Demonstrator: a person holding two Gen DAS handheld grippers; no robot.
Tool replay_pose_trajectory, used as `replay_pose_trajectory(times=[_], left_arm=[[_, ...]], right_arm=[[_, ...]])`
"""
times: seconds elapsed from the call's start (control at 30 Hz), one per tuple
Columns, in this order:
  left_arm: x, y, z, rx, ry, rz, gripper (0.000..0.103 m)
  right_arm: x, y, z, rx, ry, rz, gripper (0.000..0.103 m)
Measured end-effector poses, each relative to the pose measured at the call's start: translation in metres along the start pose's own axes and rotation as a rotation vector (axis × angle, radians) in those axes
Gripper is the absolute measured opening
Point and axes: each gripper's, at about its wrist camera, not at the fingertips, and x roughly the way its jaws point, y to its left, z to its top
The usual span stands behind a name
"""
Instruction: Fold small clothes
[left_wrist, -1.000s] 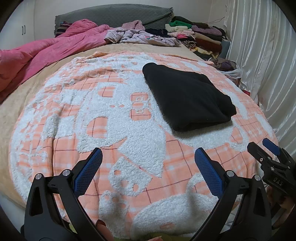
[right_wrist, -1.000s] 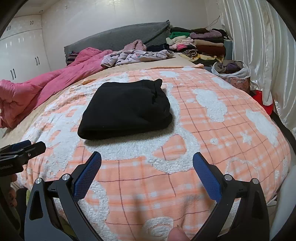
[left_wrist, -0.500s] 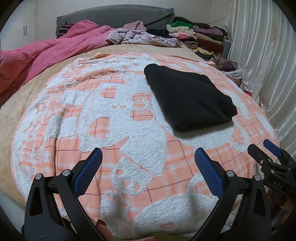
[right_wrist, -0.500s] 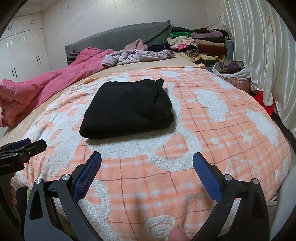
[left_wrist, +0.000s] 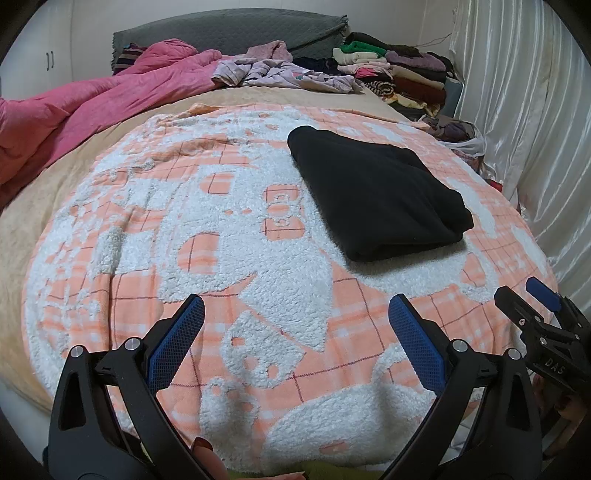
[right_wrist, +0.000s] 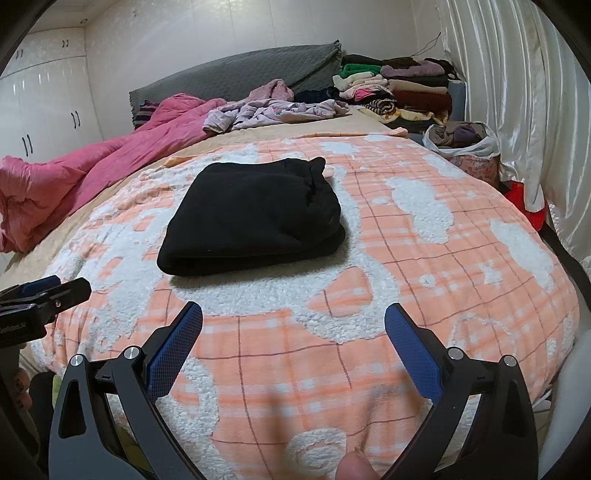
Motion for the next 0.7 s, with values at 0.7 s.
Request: replay_pose_trajectory(times=[0.7], left_arm=[[-0.001,0.0,-0.0017,0.0,0.011,0.003,0.093]], right_arm=[[-0.0013,-0.0065,-0.001,0.001,-0.01,-0.025,0.098]])
